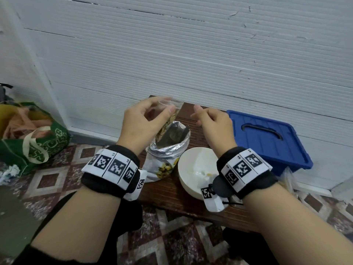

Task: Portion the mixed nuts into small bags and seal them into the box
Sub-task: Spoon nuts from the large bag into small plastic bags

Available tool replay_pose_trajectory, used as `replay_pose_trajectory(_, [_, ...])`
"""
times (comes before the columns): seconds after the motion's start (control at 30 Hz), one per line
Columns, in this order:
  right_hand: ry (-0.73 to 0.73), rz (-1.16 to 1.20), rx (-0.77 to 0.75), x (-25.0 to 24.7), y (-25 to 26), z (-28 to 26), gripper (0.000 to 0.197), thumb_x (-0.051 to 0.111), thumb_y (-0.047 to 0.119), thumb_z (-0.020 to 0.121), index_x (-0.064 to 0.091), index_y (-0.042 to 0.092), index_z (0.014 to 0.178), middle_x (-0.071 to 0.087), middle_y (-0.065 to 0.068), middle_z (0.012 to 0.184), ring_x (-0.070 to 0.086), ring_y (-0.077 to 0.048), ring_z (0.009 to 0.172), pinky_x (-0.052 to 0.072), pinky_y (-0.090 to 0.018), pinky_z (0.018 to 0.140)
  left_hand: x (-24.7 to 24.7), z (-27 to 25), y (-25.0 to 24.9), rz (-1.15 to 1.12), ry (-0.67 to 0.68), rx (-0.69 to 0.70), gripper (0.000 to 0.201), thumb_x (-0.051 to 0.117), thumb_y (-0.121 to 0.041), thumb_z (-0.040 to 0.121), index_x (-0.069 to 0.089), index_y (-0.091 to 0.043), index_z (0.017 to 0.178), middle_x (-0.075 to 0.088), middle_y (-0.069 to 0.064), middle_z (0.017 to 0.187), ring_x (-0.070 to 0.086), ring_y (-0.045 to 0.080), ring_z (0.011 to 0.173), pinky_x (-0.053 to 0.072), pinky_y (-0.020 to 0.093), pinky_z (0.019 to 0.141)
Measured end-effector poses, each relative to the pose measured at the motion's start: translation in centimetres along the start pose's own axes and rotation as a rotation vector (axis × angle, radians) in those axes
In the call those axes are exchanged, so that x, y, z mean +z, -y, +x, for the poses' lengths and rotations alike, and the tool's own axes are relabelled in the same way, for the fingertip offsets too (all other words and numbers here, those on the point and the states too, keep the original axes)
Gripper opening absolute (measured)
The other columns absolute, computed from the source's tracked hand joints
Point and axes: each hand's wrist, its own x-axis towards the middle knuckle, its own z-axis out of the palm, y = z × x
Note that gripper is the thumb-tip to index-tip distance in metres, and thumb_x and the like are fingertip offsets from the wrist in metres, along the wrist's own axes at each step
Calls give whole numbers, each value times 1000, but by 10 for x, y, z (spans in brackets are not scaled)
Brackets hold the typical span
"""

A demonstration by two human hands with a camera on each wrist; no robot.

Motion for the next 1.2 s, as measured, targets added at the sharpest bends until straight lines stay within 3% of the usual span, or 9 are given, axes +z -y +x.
replay_pose_trajectory(0.07, [48,81,40,-12,8,-1,35,56,45,92,74,21,73,66,7,71,62,-6,84,43,-22,75,11,-2,-8,8,47,20,22,71,-30,85,69,-31,107,71,-15,90,65,-2,91,54,26,86])
replay_pose_trajectory(0.17, [78,161,83,-35,13,-3,34,63,39,88,75,15,67,72,-5,72,68,-20,87,49,-33,86,32,-9,-18,6,107,63,27,71,-27,85,70,-25,112,71,-14,94,65,-3,90,52,18,82])
replay_pose_trajectory(0.33, [70,116,79,-80,11,-15,29,67,20,86,68,-5,72,65,-5,64,56,2,50,40,-11,57,69,-28,-29,-79,182,89,29,71,-19,85,69,-19,114,70,-14,98,65,-4,92,49,11,80])
replay_pose_trajectory(0.43, [48,48,83,-104,0,-24,29,65,14,86,65,2,60,64,0,59,57,-4,58,44,-18,62,93,-42,-33,-114,247,79,40,73,-20,83,65,-16,122,70,-11,103,65,-3,95,50,14,84])
replay_pose_trajectory(0.57, [7,-10,103,-133,-16,-37,36,66,17,86,62,12,51,60,5,49,46,-6,45,35,-10,45,119,-57,-31,-155,360,30,53,78,-23,77,61,-21,127,68,-14,111,62,-4,104,48,15,90])
replay_pose_trajectory(0.7, [-20,-35,119,-154,-32,-49,32,66,16,86,66,3,57,65,-9,58,55,-16,62,42,-19,61,141,-71,-25,-130,437,-13,53,83,-23,71,63,-26,120,68,-17,108,61,-6,103,50,21,91])
replay_pose_trajectory(0.87, [-13,-32,145,-167,-47,-60,36,66,26,88,69,3,61,70,-6,67,67,-27,84,49,-31,76,165,-77,-21,-91,422,-40,36,84,-22,71,70,-22,103,72,-9,93,66,4,92,56,34,85])
replay_pose_trajectory(1.03, [-55,21,219,-183,-56,-66,44,57,47,90,71,10,71,73,-8,81,61,4,85,35,-13,68,187,-70,-21,-96,406,-80,26,84,-19,70,67,-20,89,71,-7,88,66,0,82,54,16,76])
replay_pose_trajectory(1.2, [-169,84,254,-195,-75,-70,43,52,41,95,72,3,88,69,-8,77,59,3,85,35,-14,67,211,-56,-19,-39,448,-97,21,83,-18,73,63,-19,82,69,-9,84,67,0,76,53,12,70])
